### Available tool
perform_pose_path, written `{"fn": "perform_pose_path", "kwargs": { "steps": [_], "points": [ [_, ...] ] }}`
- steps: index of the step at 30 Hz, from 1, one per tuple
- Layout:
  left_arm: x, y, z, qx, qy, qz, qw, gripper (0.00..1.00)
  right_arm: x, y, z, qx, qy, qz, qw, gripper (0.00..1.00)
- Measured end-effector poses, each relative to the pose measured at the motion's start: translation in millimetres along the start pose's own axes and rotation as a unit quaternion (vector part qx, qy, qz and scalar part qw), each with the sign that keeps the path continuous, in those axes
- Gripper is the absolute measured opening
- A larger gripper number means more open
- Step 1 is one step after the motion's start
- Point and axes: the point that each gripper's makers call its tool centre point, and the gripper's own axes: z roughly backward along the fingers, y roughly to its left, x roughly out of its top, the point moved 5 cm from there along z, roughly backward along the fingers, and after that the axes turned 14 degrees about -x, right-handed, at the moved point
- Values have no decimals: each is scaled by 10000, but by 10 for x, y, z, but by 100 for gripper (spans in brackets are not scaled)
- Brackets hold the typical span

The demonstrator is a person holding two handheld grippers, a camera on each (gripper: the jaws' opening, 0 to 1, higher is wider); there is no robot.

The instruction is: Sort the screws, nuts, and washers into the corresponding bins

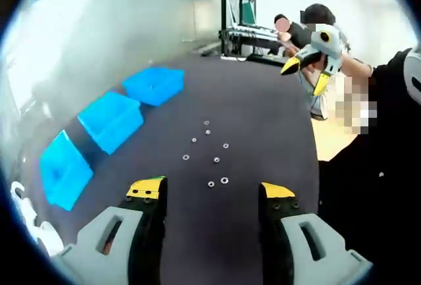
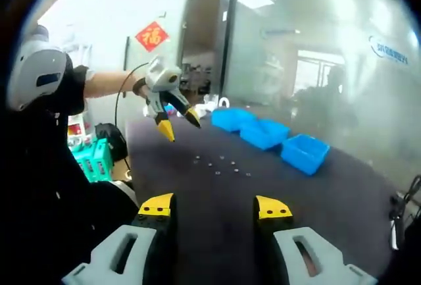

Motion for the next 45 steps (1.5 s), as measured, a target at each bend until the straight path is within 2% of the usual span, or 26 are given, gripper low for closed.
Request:
{"fn": "perform_pose_path", "kwargs": {
  "steps": [2,9,16,22,27,32,45],
  "points": [
    [-50,49,-51,91,217,69,9997,54,-10,-6,5,-16,13,3,10000,42],
    [-97,171,-195,85,429,243,9987,51,-34,-13,17,-35,13,-35,10000,42],
    [-128,239,-273,1,663,240,9975,46,-77,-6,17,-35,56,-72,10000,42],
    [-118,243,-339,-29,723,232,9971,35,-101,-11,19,-48,39,-117,9999,42],
    [-151,227,-398,-63,872,150,9961,33,-124,-26,32,-65,26,-167,9998,42],
    [-162,214,-427,-102,911,173,9956,22,-147,-37,41,-80,23,-196,9998,42],
    [-206,146,-449,-187,1011,130,9946,13,-182,-26,53,-75,14,-239,9997,42]
  ]
}}
